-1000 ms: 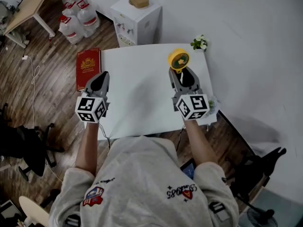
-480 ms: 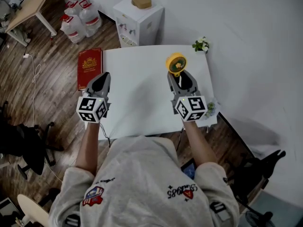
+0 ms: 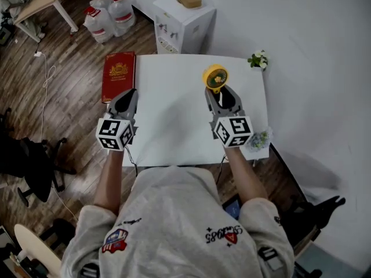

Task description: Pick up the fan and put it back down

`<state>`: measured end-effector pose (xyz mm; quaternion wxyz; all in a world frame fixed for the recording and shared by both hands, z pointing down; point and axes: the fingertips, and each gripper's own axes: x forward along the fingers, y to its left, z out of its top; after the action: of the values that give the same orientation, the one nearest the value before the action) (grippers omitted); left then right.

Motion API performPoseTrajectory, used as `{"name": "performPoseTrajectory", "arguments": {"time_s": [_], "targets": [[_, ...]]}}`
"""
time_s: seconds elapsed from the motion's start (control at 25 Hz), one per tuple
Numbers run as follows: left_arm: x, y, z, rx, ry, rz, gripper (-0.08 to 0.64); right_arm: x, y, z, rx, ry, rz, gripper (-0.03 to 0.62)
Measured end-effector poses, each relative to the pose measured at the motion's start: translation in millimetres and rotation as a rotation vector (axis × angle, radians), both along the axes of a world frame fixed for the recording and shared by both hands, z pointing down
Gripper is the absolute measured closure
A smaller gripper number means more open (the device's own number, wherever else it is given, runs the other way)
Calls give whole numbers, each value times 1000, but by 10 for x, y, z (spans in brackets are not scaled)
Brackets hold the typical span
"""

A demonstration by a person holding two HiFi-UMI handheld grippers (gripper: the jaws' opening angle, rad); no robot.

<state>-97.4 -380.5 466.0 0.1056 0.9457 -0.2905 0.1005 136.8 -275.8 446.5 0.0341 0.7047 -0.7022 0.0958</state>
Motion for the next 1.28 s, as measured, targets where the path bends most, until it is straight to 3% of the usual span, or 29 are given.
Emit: {"name": "performPoseTrajectory", "arguments": {"time_s": [0.64,0.92,1.28], "targets": [[-851,-315,391,-45,-46,-163,555,-869,-1024,617,-111,-5,-190,410],[-1069,-330,569,-77,-62,-209,555,-979,-1325,1161,-239,-17,-208,410],[-1309,-286,849,-129,-93,-258,555,-1022,-1575,2154,-487,-58,-197,410]]}}
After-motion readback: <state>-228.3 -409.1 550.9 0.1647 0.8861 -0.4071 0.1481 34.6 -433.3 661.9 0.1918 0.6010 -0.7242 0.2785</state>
